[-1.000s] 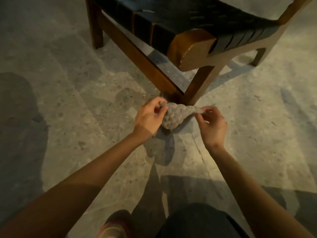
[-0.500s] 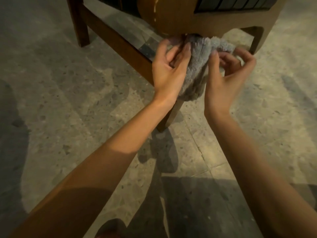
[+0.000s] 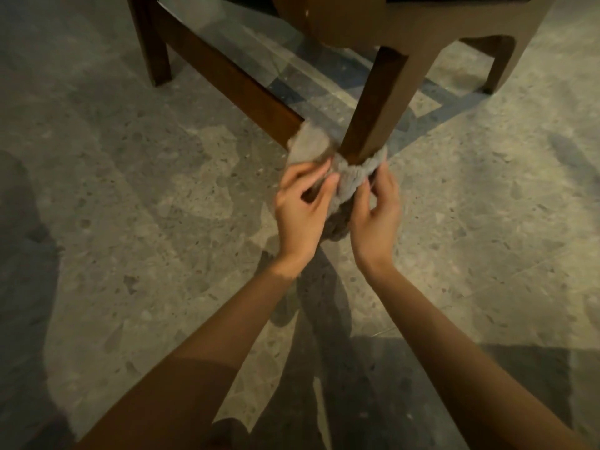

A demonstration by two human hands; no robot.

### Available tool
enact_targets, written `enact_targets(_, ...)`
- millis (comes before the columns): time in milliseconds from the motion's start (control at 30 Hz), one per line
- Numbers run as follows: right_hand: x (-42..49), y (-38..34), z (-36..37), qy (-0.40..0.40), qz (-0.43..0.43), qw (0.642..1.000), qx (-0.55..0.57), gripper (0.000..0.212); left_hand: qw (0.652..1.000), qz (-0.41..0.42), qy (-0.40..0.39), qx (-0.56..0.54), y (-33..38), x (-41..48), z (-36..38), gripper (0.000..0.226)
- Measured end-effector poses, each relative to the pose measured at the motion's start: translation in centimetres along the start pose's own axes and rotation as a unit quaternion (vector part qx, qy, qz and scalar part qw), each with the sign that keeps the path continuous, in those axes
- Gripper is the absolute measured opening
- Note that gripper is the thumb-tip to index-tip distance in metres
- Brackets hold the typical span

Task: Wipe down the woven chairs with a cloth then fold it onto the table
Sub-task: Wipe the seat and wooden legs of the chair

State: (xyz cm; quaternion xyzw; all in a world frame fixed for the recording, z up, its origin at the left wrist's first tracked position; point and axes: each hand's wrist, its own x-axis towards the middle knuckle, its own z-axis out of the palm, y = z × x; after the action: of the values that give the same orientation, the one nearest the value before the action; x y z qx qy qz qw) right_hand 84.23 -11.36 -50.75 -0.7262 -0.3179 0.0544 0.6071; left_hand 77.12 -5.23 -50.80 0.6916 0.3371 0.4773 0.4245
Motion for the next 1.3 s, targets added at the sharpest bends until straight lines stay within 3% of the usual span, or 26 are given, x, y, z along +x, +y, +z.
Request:
enact_targets(200, -2.1, 3.9, 0.6, -0.171, 0.129, 0.977, 0.018, 0.034, 0.983, -0.158, -0.072, 0.055, -5.6, -3.3, -0.9, 0.033)
enact_targets(333, -1.3, 3.8, 0.6, -0.239, 0.220, 0.945, 0.042, 0.035, 0.970, -0.189, -0.144, 0.061, -7.0, -2.5, -1.6, 0.038)
enact_targets(467, 0.1, 2.5, -0.1, -0.188, 0.190, 0.960, 0.086, 0.025, 0.973, -0.197, -0.120, -0.011, -5.3, -1.8, -1.3, 0.037)
enact_targets(633, 1.3, 1.5, 0.0, -0.138, 0.120, 0.975, 0.128, 0.039, 0.968, -0.199, -0.136, -0.066, -4.2, -1.3, -0.9, 0.035)
enact_targets(867, 0.4, 3.6, 1.3, -0.179, 0.182, 0.962, 0.098, 0.026, 0.958, -0.204, -0.201, 0.006, -6.0, -2.0, -1.5, 0.028)
enact_targets(1100, -1.5, 5.0, 1.8, -0.231, 0.242, 0.939, 0.075, 0.037, 0.952, -0.185, -0.238, 0.050, -7.7, -3.4, -2.5, 0.024)
enact_targets(1200, -1.9, 4.9, 1.3, -0.237, 0.234, 0.941, 0.065, 0.040, 0.960, -0.174, -0.210, 0.066, -7.6, -3.6, -2.7, 0.026)
enact_targets(1300, -2.4, 5.2, 0.6, -0.225, 0.243, 0.943, 0.037, 0.021, 0.971, -0.169, -0.149, 0.086, -7.0, -4.4, -2.7, 0.023)
